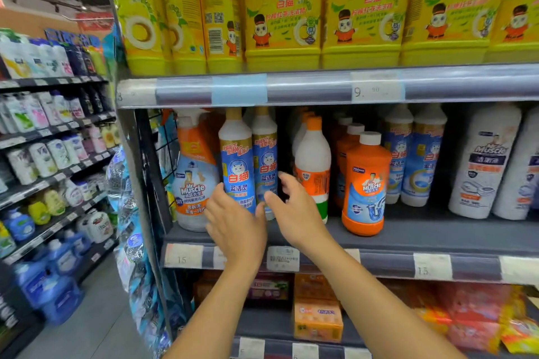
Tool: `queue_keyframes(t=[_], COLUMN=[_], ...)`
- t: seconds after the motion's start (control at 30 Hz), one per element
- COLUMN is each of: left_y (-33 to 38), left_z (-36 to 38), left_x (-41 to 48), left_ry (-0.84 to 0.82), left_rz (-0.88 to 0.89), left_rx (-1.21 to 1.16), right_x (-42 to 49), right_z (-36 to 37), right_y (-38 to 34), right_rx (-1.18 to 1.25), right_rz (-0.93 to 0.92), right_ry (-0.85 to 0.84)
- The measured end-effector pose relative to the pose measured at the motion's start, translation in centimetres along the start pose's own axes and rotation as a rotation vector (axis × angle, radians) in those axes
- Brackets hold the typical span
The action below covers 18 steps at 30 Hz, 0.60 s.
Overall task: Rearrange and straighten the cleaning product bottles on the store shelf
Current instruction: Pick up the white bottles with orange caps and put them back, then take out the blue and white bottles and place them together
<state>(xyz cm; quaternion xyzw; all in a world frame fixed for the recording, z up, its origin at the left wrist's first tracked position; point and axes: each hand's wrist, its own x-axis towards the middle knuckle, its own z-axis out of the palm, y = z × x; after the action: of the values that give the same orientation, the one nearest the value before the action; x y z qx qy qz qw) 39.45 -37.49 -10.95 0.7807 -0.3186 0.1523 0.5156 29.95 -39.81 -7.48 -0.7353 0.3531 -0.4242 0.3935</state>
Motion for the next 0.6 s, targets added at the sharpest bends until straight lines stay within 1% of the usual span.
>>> queue_keyframes(t=[0.1, 0.23, 0.33, 0.47, 0.6], left_y=[0.0, 0.3, -0.1, -1.3, -1.6], left_z=[0.8, 1.2, 1.3, 0.6, -0.5], left_x=[0.2, 0.5, 0.4, -0.1, 0.0], left_ry=[0.019, 0.036, 0.025, 0.004, -0.058], left_rz=[0.003, -0.004, 0.004, 0.049, 0.073], left_rx=[0.077, 0.098, 0.020, -0.107, -0.286], right_x=[1.2, 2.9, 3.7, 4.6, 5.3], right_z=[1.3, 1.8, 2.2, 2.6, 3.2], right_y=[-0.2, -0.4, -0.6, -0.5, 0.1], right_rx=[0.055, 0.144, 0.226, 0.293, 0.230], right_rz=[0.011, 0.108, 0.188, 0.241, 0.248], right_ry=[0.033, 0.077, 0.060, 0.059, 0.105])
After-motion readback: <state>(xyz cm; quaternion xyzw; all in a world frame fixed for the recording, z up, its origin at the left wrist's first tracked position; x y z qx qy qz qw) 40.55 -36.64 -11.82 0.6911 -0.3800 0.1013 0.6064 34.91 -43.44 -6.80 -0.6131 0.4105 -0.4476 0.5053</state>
